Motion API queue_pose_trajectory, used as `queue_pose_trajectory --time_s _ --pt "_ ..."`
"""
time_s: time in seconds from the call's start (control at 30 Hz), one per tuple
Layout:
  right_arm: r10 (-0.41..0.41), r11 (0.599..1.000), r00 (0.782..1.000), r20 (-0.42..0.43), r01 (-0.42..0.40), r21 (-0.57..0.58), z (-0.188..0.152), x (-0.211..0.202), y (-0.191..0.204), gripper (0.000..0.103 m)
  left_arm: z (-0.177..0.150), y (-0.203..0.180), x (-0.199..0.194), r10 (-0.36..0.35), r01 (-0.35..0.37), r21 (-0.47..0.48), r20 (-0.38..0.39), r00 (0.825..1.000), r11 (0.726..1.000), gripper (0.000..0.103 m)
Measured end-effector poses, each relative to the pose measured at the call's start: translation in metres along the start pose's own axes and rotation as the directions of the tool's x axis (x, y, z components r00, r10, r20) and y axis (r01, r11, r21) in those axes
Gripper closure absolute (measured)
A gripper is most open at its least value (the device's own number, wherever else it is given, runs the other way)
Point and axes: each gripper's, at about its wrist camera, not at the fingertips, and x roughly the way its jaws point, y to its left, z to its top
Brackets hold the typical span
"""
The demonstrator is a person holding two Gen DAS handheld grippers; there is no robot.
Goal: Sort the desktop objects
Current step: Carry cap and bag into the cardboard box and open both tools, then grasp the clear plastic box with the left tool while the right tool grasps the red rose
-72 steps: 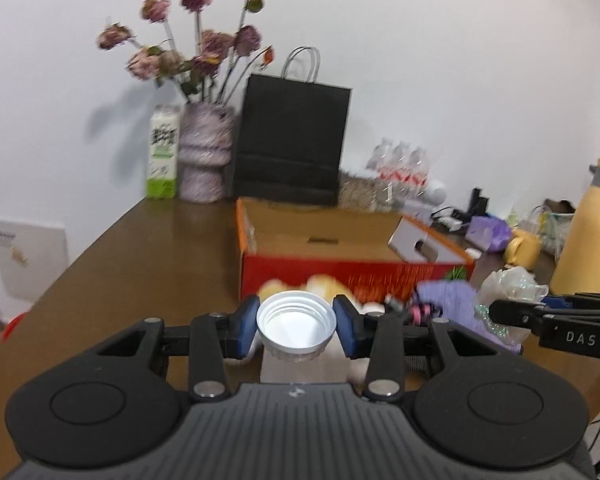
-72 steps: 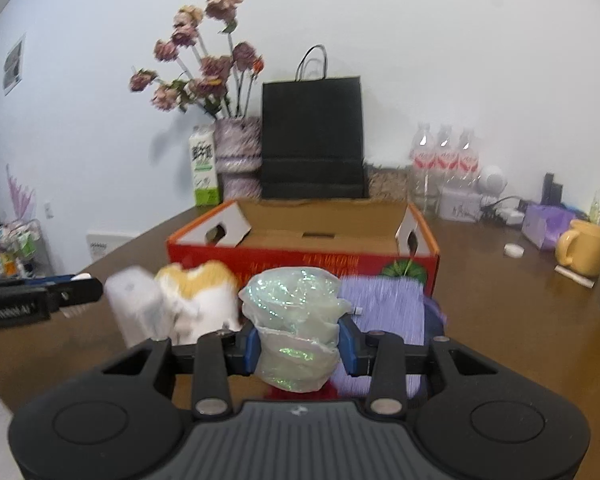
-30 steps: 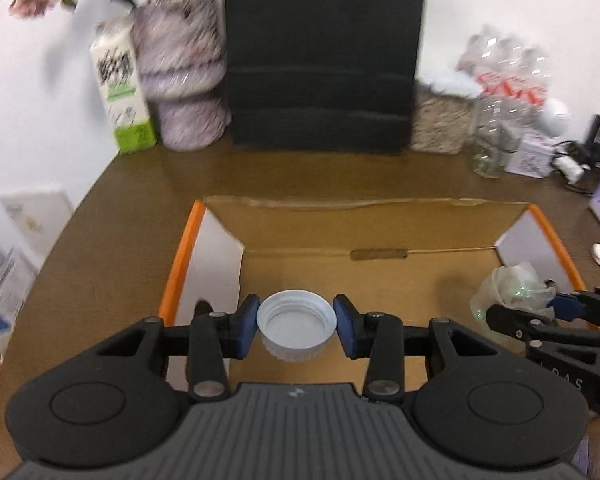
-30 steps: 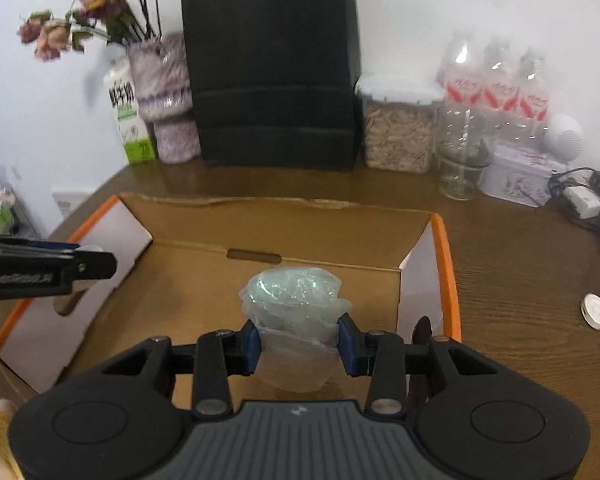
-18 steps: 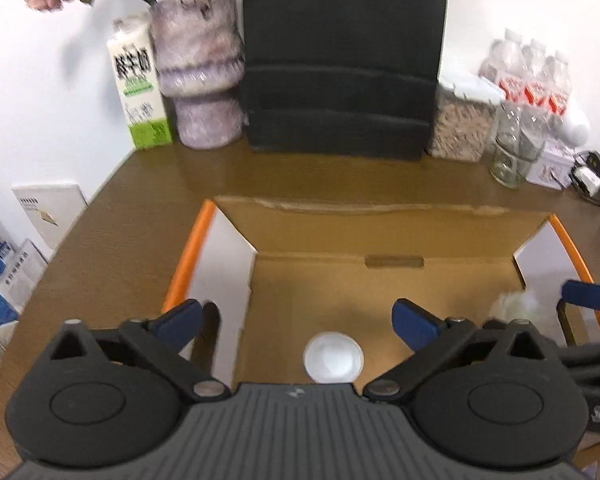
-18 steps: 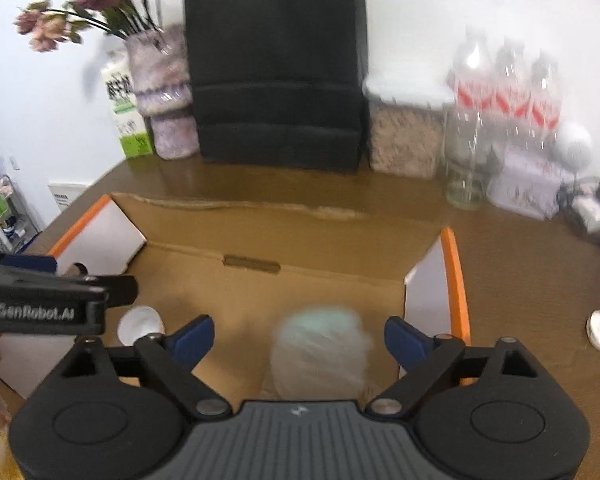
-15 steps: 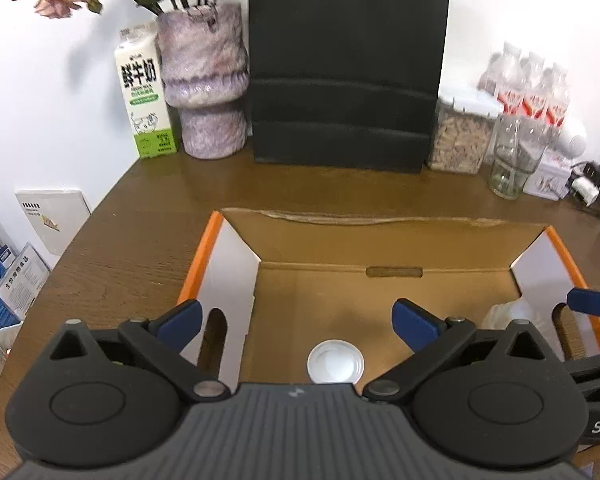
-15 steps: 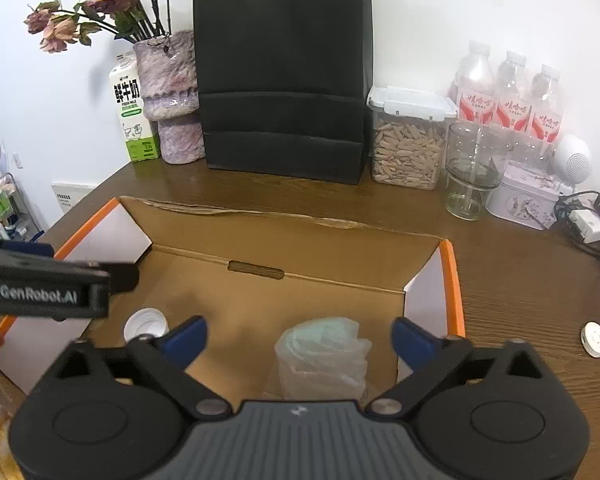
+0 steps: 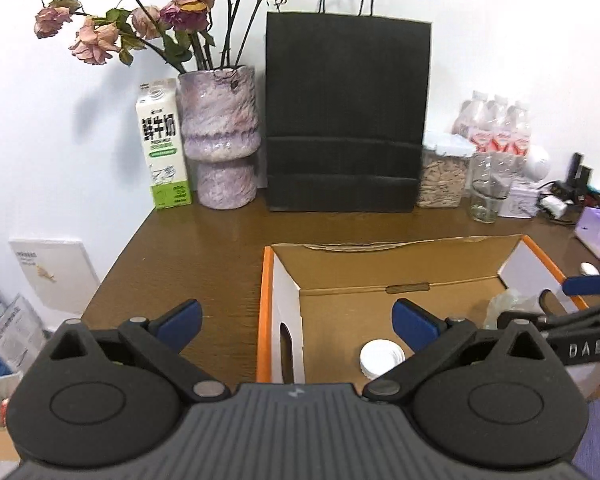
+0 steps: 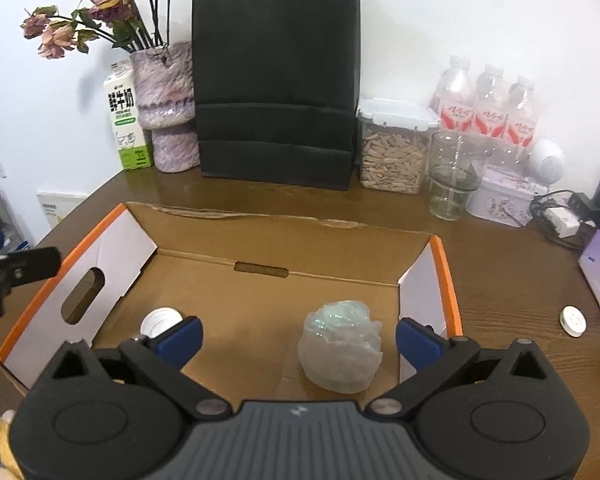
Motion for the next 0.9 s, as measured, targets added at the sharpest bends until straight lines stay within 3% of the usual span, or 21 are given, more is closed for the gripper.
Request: queue_pose_trajectory --time_s 0.37,0.57,0.77,0.9 --pt "-0.071 0.997 0.997 0.025 0.070 0.029 -0.010 -0.024 0.009 0.000 -0.007 0.030 -0.021 -0.113 0.108 0.090 0.046 0.993 0.990 0.000" --pt "-0.106 0.994 0.994 0.033 0.105 0.042 -0.044 -0.061 0.003 0.000 -0.026 0.024 -0.034 -0.151 0.149 0.045 0.039 0.988 0.988 0.000" --pt "-0.085 0.996 0.995 0.048 0.084 0.022 -0.082 -0.099 0.004 0.000 -0.050 0.005 -0.071 -0.090 0.088 0.036 0.080 0.993 0.995 0.000" --pt "-0.013 0.999 0.998 0.066 0.016 -0.037 -0.115 -0.129 0.011 0.000 -0.086 -0.011 -0.107 -0.029 0.028 0.015 0.094 0.995 1.000 0.000"
